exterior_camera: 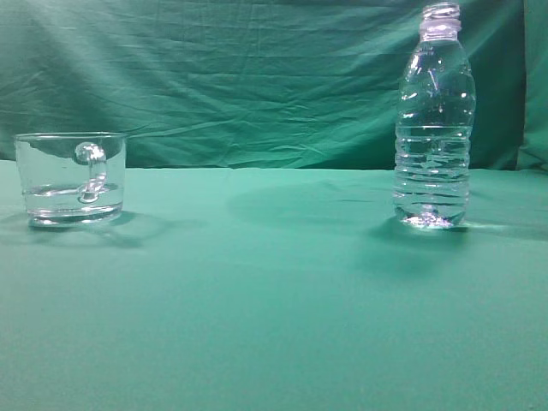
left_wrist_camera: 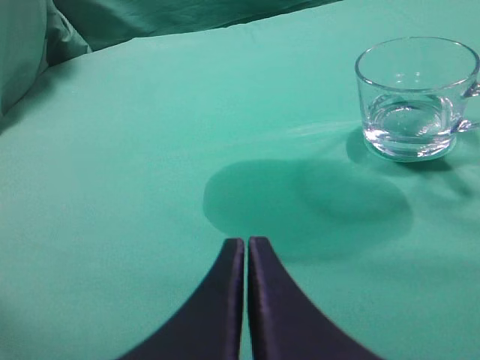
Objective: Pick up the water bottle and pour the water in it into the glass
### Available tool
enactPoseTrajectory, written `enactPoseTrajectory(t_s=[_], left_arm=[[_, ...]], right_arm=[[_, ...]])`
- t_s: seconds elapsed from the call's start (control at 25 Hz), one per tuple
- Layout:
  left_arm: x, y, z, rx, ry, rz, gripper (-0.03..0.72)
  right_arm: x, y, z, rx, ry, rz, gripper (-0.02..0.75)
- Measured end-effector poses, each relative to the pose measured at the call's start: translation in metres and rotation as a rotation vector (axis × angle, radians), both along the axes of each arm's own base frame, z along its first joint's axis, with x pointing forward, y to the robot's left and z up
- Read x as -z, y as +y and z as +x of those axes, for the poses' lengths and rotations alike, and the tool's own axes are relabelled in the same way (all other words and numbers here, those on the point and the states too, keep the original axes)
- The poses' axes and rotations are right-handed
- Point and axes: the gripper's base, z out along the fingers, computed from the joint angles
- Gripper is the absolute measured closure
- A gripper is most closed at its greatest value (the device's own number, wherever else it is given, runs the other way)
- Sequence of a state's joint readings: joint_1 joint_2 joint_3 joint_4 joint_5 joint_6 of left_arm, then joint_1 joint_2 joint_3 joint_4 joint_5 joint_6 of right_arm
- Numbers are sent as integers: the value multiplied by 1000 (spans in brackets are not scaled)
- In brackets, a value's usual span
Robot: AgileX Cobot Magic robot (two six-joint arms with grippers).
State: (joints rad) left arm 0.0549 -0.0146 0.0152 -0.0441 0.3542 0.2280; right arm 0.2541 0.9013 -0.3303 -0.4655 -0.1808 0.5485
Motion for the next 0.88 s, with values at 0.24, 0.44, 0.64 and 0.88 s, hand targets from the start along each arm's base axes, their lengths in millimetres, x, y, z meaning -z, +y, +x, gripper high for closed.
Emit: enactPoseTrajectory(t_s=[0.24, 0.44, 0.64, 0.88], left_arm=[[0, 0, 0, 0, 0, 0, 688], [0, 0, 0, 0, 0, 0, 688], [0, 0, 0, 0, 0, 0, 688], [0, 0, 0, 0, 0, 0, 688]], right_arm=[[-16, -11, -22, 77, -28, 57, 738], [-32, -20, -44, 106, -120, 80, 738], [-39, -28, -62, 145, -158, 87, 738], [-40, -36, -77, 183, -174, 81, 738]])
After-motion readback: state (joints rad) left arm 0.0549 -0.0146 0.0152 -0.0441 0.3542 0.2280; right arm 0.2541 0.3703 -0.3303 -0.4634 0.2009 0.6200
